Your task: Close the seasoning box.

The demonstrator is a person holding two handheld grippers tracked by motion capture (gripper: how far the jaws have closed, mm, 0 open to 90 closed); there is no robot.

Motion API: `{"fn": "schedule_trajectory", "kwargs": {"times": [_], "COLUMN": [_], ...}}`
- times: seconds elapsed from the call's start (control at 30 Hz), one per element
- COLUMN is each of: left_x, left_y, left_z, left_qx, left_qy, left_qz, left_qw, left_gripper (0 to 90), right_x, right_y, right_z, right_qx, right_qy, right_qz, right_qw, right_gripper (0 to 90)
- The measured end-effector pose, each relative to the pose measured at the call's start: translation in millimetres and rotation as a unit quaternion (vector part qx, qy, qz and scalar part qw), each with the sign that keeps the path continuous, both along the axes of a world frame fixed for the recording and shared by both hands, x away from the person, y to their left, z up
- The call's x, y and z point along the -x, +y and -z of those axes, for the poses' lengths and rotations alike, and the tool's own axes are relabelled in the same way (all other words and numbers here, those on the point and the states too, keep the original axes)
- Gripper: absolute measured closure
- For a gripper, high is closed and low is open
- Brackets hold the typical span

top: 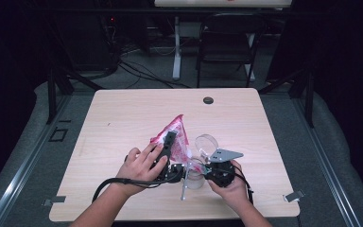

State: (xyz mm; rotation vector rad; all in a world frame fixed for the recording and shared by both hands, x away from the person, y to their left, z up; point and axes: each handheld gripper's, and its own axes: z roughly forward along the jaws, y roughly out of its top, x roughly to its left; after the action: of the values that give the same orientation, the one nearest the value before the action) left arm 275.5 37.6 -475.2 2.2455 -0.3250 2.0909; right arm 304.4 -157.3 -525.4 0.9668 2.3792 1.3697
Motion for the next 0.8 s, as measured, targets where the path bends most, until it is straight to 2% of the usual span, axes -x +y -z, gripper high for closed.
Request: {"fn": "schedule_trajectory", "kwargs": {"times": [0.77, 0.8], "left_x": [0.7, 0.7], "left_y": [-1.3, -1.1], "left_z": [-1.9, -1.5], "left_qx": [0.0, 0.002], "left_qy": [-0.004, 0.001], "left_qz": [0.004, 0.001], "left_qw": [1.0, 1.0], "left_gripper": [69.7, 69.7], "right_x": [0.7, 0.6], "right_y": [0.9, 1.0], "right_z": [-0.1, -0.1], "right_qx": [0.002, 0.002], "right_qy": [0.001, 0.001], "right_qz": [-0.003, -0.003], "right_qw": [1.0, 1.0], "right_gripper": [90.0, 90.0]}}
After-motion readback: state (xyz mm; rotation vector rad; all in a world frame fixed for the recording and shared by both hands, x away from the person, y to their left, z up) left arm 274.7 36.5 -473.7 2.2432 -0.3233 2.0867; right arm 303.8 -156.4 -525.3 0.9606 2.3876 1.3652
